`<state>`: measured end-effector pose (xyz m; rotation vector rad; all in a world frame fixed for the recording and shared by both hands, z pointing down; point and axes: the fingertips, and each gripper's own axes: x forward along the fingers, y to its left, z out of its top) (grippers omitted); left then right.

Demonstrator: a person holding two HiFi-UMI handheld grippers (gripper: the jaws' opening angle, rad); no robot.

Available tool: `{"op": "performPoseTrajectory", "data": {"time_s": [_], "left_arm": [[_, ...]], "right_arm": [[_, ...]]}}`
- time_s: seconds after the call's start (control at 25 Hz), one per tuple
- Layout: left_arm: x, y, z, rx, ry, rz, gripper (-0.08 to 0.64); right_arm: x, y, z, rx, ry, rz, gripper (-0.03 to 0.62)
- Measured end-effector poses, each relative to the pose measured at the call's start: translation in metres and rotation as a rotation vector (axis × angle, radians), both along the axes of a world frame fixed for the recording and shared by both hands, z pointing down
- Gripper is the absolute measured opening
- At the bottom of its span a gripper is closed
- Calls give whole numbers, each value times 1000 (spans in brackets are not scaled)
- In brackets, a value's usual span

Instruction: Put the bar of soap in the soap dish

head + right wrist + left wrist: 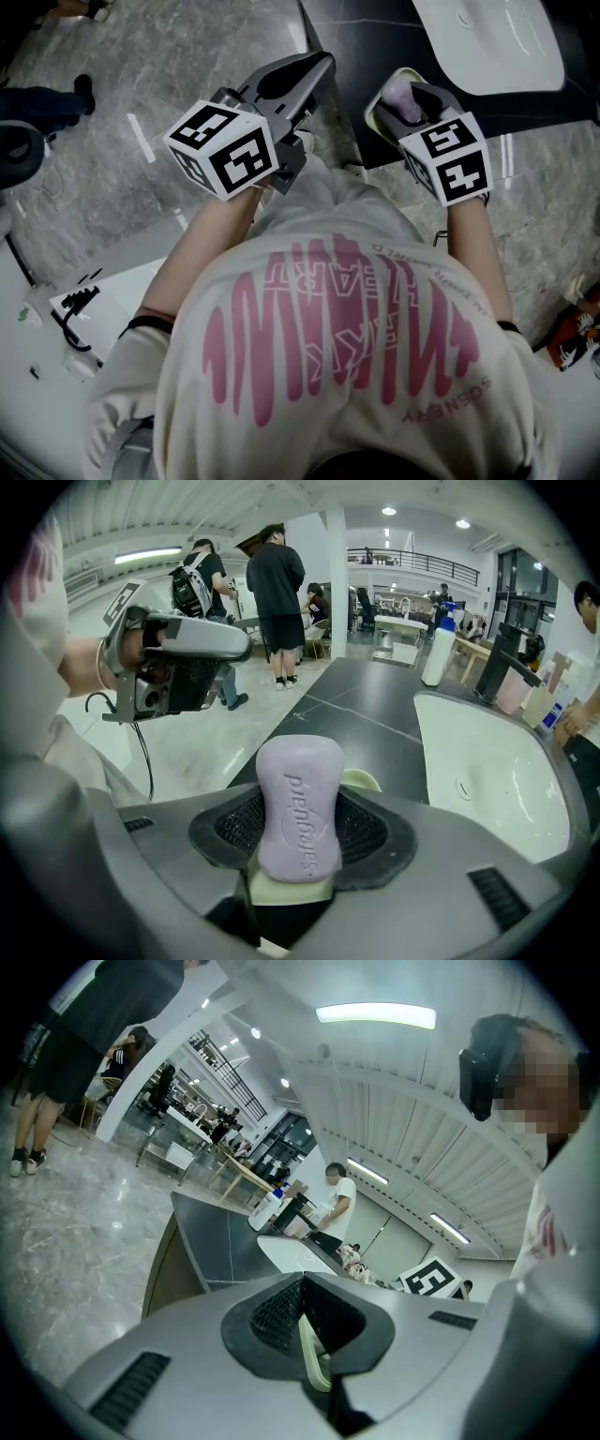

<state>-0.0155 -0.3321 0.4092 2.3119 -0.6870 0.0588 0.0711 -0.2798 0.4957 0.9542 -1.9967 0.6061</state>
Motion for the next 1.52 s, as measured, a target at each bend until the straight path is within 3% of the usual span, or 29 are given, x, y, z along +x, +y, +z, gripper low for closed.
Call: {"op": "performPoseTrajectory", "data": {"time_s": [1.08, 1.52], "left_arm": [[-5, 2, 4, -3, 4, -12, 0], [-1, -1, -1, 8, 3, -6, 0]], "right_arm": [[-5, -1, 12, -1, -9, -24, 216], [-5, 1, 8, -31, -57, -33, 235]]}}
